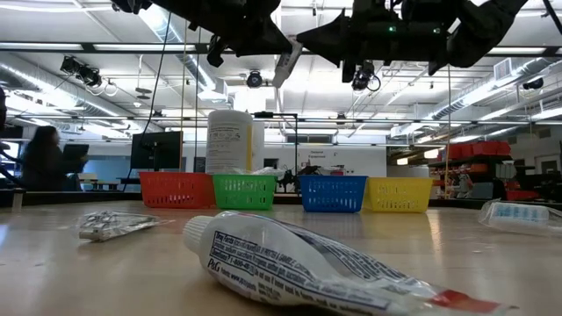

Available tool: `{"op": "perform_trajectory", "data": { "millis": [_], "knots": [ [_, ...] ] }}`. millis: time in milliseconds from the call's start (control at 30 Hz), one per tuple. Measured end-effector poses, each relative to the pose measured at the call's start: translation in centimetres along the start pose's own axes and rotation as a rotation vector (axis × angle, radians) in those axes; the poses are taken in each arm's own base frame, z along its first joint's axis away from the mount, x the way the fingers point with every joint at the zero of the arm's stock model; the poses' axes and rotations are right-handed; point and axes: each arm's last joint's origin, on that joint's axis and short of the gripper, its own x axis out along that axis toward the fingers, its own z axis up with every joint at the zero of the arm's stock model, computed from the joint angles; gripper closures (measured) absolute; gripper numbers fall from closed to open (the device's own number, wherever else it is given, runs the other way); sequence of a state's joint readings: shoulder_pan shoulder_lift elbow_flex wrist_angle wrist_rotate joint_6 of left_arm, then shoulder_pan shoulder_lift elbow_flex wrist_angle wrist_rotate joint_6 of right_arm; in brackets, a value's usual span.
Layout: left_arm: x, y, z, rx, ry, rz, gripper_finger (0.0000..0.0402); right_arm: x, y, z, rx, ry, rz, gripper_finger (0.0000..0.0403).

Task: Pick & Place Travel size toiletries
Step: Put the white toothpaste into the blue bin

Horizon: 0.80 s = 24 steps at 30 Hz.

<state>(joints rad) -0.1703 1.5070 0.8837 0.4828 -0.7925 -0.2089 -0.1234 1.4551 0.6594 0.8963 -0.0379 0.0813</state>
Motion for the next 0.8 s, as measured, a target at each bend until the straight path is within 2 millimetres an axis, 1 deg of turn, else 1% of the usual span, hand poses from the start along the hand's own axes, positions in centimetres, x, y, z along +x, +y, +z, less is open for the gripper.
{"op": "perform_trajectory", "data": {
  "millis": [100, 367, 533, 700, 800],
  "knots": [
    [0.0, 0.0, 0.0, 0.000, 0.000, 0.000, 0.0369, 0.0, -0.1, 0.0, -0.018, -0.001, -0.028, 0.0388],
    [0.0, 0.0, -0.3, -0.002, 0.021, 0.002, 0.0362, 0.0, -0.1, -0.2, -0.020, 0.019, -0.035, 0.0395],
    [0.0, 0.1, -0.6, -0.009, 0.049, 0.010, 0.0361, 0.0, -0.2, -0.4, -0.058, 0.041, -0.050, 0.0396],
    [0.0, 0.2, -0.9, 0.009, 0.075, 0.020, 0.0358, -0.1, -0.6, -0.9, -0.132, 0.100, -0.166, 0.0397],
    [-0.1, 0.3, -1.3, 0.007, 0.105, 0.025, 0.0354, -0.2, -1.1, -1.5, -0.188, 0.166, -0.281, 0.0397]
  ]
}}
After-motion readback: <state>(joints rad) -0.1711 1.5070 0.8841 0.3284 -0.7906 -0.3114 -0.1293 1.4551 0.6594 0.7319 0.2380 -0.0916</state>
